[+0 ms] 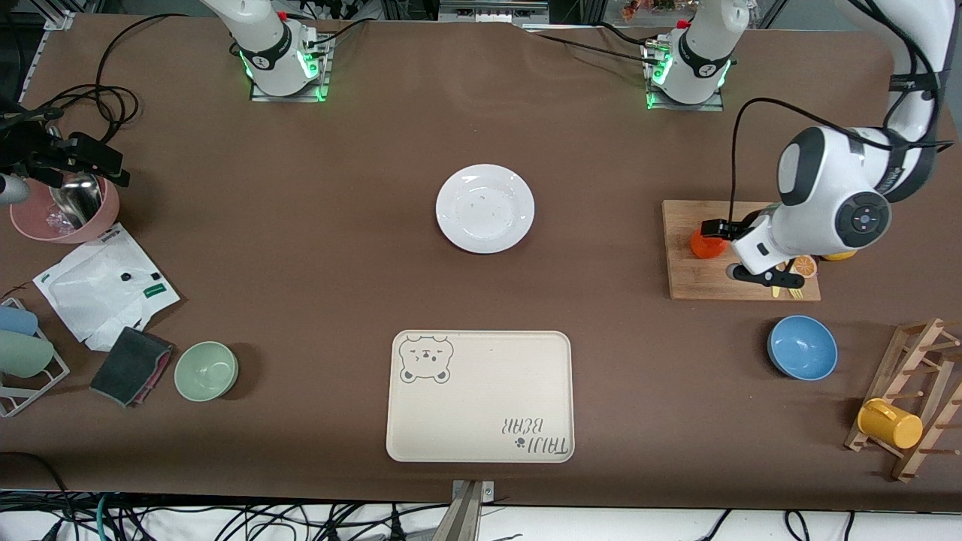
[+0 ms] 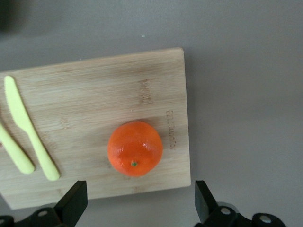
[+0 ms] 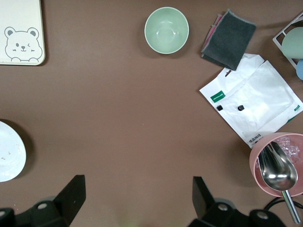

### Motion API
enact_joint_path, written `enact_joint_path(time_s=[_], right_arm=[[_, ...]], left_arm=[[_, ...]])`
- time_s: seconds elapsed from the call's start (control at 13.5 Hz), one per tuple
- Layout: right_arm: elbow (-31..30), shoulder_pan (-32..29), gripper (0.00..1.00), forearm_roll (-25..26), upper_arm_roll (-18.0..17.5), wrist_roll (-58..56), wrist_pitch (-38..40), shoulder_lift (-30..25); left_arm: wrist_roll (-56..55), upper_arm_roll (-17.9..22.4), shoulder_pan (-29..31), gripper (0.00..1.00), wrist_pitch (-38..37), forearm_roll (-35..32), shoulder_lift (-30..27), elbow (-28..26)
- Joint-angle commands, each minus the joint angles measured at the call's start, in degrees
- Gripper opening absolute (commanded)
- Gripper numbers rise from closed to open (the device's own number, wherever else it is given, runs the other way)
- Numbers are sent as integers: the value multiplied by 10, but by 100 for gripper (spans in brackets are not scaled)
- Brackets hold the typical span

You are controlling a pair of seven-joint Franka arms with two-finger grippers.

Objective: Place orange and plate with both arms
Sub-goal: 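Lower the left gripper onto the orange on the cutting board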

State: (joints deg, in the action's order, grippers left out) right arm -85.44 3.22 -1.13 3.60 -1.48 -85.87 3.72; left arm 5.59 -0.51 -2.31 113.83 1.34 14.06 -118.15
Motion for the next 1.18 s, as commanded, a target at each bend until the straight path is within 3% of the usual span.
enact_joint_path(time_s=[0.0, 0.3, 0.96, 1.11], right_arm=[[4, 1, 100, 10, -1, -7, 5, 3], [3, 1, 100, 10, -1, -7, 7, 4], [1, 0, 100, 11, -1, -6, 6, 7], [1, 1, 100, 11, -1, -6, 5, 8]], left_arm=[[6, 0, -4, 100, 62, -32, -11, -51], [6, -2, 1, 100, 144, -34, 1, -102], [14, -1, 4, 98, 193, -36, 58, -108], [14, -1, 5, 45, 194, -55, 58, -107]])
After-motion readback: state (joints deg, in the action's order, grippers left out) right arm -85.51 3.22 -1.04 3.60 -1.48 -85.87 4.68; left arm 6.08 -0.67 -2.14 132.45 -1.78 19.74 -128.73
